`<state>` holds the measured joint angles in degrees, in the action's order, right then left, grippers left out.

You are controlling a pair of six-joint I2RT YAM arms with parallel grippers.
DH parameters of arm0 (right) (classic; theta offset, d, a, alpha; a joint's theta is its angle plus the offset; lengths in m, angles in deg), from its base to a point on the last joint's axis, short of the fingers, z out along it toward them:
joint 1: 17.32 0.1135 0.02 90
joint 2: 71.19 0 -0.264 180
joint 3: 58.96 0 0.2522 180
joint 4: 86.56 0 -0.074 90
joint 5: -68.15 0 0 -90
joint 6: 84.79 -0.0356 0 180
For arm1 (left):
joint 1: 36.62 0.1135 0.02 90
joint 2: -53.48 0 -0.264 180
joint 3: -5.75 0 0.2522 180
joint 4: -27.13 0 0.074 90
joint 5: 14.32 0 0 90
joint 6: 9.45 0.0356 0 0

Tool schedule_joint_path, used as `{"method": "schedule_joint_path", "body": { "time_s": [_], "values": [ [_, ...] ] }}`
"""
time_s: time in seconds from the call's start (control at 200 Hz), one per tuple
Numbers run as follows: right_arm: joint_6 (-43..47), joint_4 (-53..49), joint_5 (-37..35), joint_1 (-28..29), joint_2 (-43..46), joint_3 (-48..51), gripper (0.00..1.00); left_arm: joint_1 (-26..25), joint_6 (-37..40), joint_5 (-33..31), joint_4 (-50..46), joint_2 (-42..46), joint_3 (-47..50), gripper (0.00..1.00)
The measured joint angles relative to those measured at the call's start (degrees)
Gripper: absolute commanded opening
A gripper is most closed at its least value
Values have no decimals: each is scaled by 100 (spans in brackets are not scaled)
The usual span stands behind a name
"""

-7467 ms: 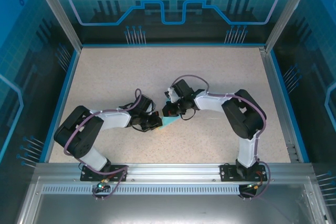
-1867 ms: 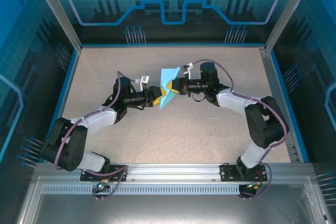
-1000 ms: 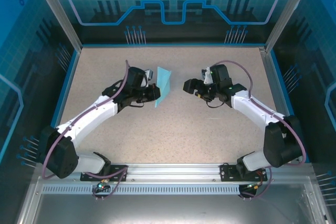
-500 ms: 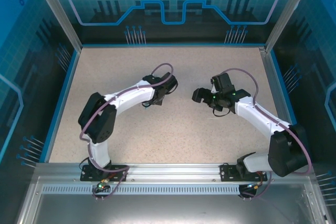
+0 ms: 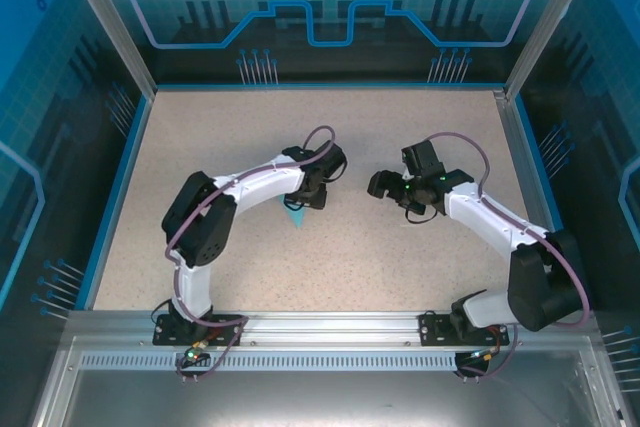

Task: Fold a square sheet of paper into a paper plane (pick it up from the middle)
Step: Turn over the paper at the center of the table, then move the paper to the center of the table.

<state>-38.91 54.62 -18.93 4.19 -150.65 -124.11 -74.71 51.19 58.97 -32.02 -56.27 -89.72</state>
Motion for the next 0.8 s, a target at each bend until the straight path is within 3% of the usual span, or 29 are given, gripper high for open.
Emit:
{"method": "schedule_joint_path", "body": {
  "time_s": [0.11,0.205,0.385,0.575,0.8],
  "values": [
    [-66,142,4,219,-76,-2,75,363,-57,789,461,754,452,65],
    [-127,315,37,658,-350,-101,64,981,-175,1360,883,1506,994,70],
    [-343,625,155,1714,-1475,-1043,45,2024,-492,1742,1379,2218,1947,78],
    [-595,1029,468,2426,-2691,-2146,37,2553,-704,1921,1510,2516,2697,85],
    [-717,1255,780,2522,-3530,-2649,36,2833,-822,1985,1641,2922,3071,89]
  ]
}}
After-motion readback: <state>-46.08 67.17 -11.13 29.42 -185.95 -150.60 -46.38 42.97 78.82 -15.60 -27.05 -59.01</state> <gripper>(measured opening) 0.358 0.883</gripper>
